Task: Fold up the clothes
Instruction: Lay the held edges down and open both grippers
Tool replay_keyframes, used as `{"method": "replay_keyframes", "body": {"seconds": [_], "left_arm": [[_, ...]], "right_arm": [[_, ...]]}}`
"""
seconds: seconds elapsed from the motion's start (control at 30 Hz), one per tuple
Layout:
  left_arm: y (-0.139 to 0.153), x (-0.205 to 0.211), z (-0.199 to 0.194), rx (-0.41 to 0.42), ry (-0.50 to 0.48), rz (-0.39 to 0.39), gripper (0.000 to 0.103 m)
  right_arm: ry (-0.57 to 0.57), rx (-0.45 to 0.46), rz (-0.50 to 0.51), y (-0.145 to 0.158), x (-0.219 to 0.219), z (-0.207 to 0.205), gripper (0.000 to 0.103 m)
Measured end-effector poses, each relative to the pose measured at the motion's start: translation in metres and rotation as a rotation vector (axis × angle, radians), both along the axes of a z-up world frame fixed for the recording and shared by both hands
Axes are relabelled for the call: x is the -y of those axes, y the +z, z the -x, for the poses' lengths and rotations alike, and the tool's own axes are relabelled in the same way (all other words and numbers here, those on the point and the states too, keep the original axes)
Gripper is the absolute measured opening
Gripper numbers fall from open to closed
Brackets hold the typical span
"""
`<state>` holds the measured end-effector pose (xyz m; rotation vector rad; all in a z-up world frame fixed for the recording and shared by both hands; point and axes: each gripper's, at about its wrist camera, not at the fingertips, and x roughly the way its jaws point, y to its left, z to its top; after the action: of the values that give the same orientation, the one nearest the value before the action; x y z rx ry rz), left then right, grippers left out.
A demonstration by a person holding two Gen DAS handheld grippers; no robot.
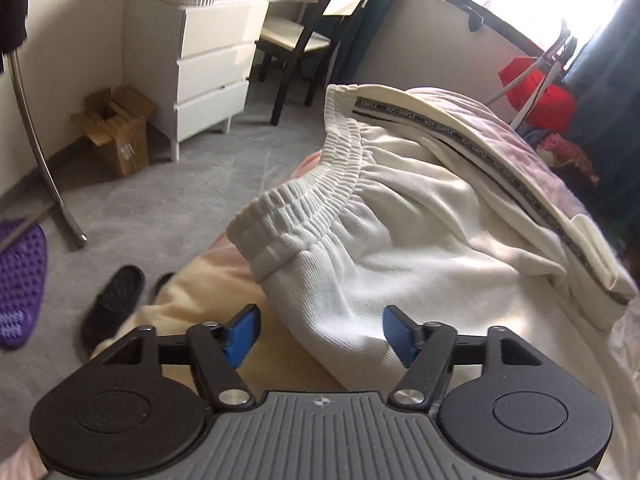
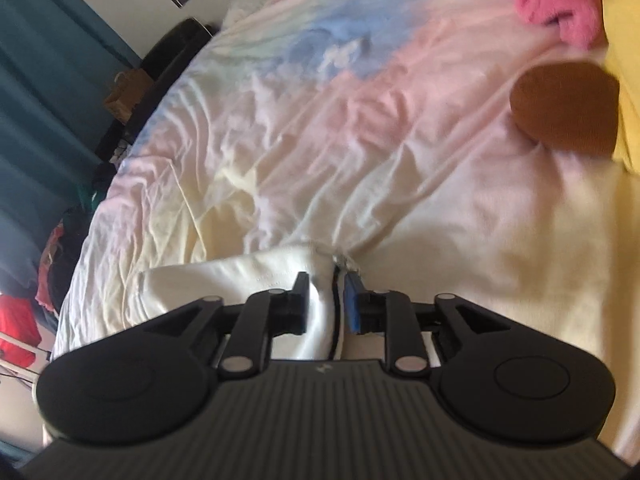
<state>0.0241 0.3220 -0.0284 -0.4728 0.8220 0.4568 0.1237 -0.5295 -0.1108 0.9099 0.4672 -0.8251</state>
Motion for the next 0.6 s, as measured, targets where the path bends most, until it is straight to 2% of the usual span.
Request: {"method": "replay_keyframes", "body": {"seconds": [0.03,0.07,0.23,0.33,0.37,0.5,0.6], "left_arm": [[0.006,0.006,0.000,0.005,-0.008,-0.040,0.083],[0.011,0.013,0.000,0.012,-0.017,-0.073,0.085],[0.041,0.061,0.005,0.099,-0.069,-0.168,0.090],[0.054,0.106,0.004,0.198,-0.119,-0.204,0.095],[0.057,0.123,-0.001,0.224,-0.146,-0.206,0.095],[0.055,0.190,-0.027,0.322,-0.272,-0.183,0.096],[0.043,0.238,-0.053,0.379,-0.377,-0.158,0.096]], "right_arm": [[0.007,0.022,0.056,0.008,-0.004,0.000,0.078],[0.015,0.045,0.113,0.017,-0.008,0.000,0.093],[0.175,0.196,0.279,0.044,-0.029,-0.020,0.091],[0.318,0.238,0.279,0.042,-0.035,-0.050,0.091],[0.377,0.237,0.277,0.038,-0.037,-0.064,0.089],[0.502,0.122,0.412,0.019,-0.052,-0.107,0.089],[0.519,0.075,0.365,0.000,-0.048,-0.129,0.088]]}}
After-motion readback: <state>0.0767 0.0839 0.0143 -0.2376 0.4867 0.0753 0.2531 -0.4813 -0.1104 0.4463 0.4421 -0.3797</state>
